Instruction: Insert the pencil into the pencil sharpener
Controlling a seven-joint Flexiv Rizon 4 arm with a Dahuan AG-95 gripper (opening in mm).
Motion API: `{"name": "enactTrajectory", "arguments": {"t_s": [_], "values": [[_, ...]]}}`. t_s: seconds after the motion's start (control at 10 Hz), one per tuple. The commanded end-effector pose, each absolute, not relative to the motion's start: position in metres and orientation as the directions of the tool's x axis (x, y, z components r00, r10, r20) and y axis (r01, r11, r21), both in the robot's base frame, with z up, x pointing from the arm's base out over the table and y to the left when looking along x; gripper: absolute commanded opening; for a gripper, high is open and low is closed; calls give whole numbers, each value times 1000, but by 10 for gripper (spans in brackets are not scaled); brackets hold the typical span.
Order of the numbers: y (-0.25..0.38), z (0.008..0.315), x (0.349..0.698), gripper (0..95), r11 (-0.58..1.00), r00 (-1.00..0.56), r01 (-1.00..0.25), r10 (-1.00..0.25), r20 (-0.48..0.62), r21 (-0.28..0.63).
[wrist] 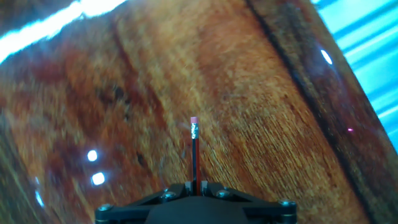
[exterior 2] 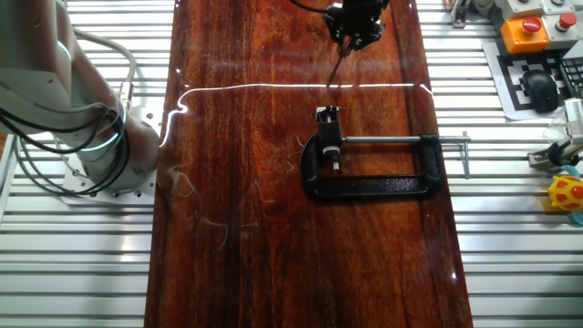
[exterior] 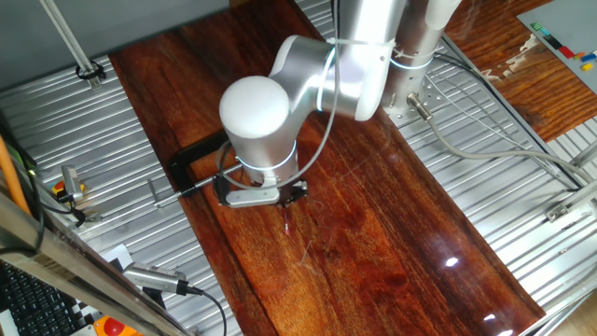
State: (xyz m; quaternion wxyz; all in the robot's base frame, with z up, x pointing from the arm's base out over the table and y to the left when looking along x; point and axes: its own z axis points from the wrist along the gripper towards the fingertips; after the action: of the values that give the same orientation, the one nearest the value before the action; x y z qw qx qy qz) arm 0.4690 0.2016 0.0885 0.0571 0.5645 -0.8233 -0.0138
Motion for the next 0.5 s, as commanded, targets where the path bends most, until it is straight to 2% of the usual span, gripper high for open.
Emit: {"name": "enactTrajectory", "arguments": {"t_s": [0.1,0.4,0.5], "values": [[210,88,469,0,465,-461,-882,-885,60,80],[230,86,466,0,432,-429,-898,-902,53,84],[235,84,464,0,365,-362,-927,-931,46,86]]}}
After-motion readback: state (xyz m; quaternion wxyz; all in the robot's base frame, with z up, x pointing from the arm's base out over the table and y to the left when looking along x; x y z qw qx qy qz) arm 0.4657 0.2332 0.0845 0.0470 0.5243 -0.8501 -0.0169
